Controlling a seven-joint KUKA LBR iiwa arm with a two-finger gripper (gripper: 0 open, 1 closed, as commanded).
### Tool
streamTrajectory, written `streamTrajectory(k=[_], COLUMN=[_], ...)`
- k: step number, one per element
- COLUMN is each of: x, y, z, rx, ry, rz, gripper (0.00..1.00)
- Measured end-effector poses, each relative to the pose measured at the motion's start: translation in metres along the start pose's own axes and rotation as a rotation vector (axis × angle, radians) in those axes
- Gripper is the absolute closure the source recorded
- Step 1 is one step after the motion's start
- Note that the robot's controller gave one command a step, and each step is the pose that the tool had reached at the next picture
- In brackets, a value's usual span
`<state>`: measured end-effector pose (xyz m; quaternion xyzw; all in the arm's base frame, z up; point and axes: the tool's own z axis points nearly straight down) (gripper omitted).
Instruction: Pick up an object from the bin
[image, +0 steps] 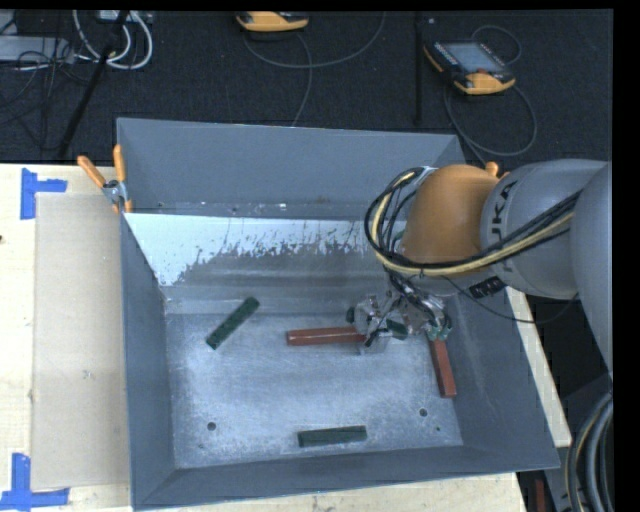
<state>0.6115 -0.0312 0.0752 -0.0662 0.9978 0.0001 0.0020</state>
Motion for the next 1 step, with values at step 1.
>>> streamTrajectory(k=[1], x=[0.0028], y=[-0.0358], z=[-0.1807], rx=[0.003], ry=[-0.005], rz=[-0.337], gripper=[1.0])
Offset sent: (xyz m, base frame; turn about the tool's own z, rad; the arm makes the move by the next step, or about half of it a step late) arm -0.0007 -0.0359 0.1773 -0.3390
